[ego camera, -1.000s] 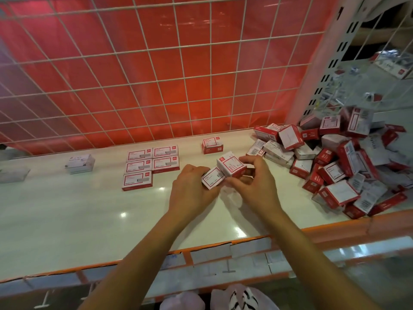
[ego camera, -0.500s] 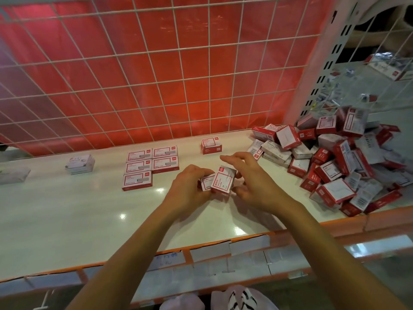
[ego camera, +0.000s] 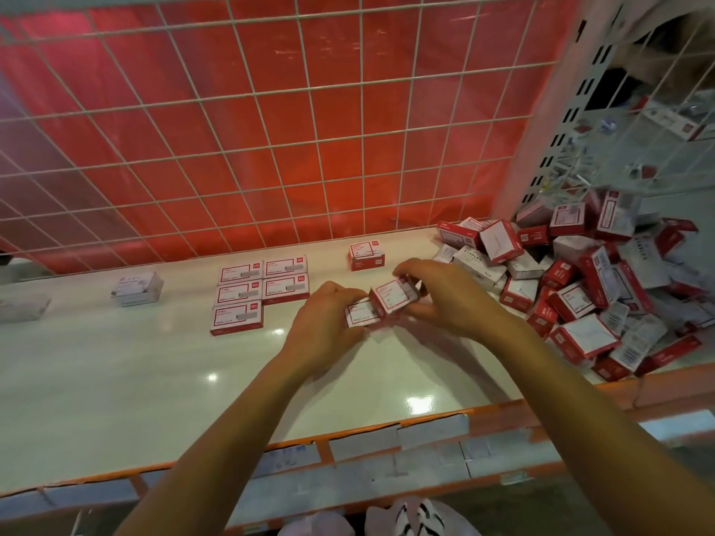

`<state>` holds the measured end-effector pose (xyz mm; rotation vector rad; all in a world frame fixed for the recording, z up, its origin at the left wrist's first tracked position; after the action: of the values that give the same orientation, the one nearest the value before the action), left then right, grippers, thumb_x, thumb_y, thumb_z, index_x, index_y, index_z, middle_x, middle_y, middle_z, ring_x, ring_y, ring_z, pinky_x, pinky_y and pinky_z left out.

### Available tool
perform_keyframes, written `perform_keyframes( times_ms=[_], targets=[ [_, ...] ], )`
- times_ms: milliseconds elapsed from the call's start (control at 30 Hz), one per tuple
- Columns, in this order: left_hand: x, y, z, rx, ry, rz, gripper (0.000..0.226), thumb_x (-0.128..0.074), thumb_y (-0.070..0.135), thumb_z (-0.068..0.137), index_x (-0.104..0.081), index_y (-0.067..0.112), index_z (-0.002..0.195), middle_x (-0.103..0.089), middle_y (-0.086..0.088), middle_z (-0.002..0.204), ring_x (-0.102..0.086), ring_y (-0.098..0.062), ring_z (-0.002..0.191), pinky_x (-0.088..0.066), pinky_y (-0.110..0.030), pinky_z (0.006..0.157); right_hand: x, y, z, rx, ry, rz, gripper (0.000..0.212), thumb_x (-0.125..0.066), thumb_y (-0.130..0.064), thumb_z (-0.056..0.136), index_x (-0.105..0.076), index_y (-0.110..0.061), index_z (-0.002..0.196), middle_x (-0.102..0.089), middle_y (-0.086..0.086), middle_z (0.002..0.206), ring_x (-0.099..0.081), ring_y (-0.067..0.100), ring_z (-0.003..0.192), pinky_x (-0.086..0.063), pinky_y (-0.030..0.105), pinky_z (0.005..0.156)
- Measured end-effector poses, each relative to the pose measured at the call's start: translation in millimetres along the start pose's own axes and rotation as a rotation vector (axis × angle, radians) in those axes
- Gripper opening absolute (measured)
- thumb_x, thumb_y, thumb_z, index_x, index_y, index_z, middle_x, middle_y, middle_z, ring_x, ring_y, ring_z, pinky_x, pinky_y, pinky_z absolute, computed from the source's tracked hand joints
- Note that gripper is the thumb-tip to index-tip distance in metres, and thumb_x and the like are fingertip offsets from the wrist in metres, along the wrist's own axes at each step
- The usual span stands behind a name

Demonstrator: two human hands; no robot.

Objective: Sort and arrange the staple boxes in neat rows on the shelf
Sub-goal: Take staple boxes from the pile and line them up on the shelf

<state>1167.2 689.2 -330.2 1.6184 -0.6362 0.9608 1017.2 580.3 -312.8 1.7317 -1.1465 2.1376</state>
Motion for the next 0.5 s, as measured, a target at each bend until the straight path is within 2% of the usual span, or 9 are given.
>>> perform_keyframes(
  times_ms=[67,133,200,333,500],
  targets=[
    [0.1,-2.2,1.7,0.012,0.003,0.004,0.045,-0.071,0.03,0.083,-0.059,0.032,0.127,-0.057,0.003,0.118,-0.048,-0.01,0.097,-0.034,-0.01,0.066,6.8,6.3,9.1,-0.058,0.03,-0.01,0.051,-0.073,-0.031,0.08,-0.052,-0.02,0.125,-0.063,0.004,0.118,-0.059,0.018,0.101,-0.051,0.034,0.084],
    [-0.2,-5.5,4.2,0.033,-0.002,0.0,0.051,-0.073,0.03,0.082,-0.057,0.032,0.13,-0.057,0.004,0.122,-0.054,-0.014,0.105,-0.038,-0.01,0.07,13.9,12.2,20.6,-0.106,0.057,-0.044,0.051,-0.073,-0.028,0.081,-0.053,-0.014,0.126,-0.062,0.008,0.121,-0.058,0.024,0.107,-0.049,0.036,0.087],
    [-0.3,-7.9,6.7,0.054,-0.011,0.005,0.055,-0.073,0.031,0.082,-0.054,0.032,0.133,-0.056,0.003,0.125,-0.054,-0.017,0.113,-0.04,-0.012,0.074,18.9,20.1,34.8,-0.147,0.101,-0.1,0.048,-0.072,-0.023,0.081,-0.054,-0.012,0.124,-0.062,0.011,0.119,-0.058,0.027,0.107,-0.046,0.036,0.085],
    [-0.6,-9.5,9.7,0.048,-0.025,0.017,0.055,-0.072,0.031,0.083,-0.052,0.031,0.134,-0.054,0.003,0.127,-0.052,-0.018,0.117,-0.035,-0.006,0.069,18.8,34.1,60.7,-0.212,0.126,-0.201,0.044,-0.071,-0.024,0.081,-0.054,-0.014,0.121,-0.057,0.01,0.113,-0.055,0.03,0.103,-0.045,0.037,0.084],
    [-1.7,-7.6,12.2,0.025,-0.041,0.034,0.051,-0.07,0.035,0.085,-0.053,0.032,0.132,-0.052,0.002,0.126,-0.051,-0.016,0.118,-0.044,-0.019,0.087,7.5,32.7,78.0,-0.17,0.123,-0.217,0.039,-0.065,-0.011,0.084,-0.053,-0.005,0.12,-0.052,0.017,0.116,-0.055,0.037,0.103,-0.045,0.042,0.086]
  ],
)
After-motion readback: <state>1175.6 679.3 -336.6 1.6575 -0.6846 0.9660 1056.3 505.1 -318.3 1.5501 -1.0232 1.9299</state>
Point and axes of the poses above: each hand's wrist, its own z-axis towards the middle knuckle, its own x-axis out of the back of the hand, y = z × x, the point moved 2 cm from there along z, towards the middle knuckle
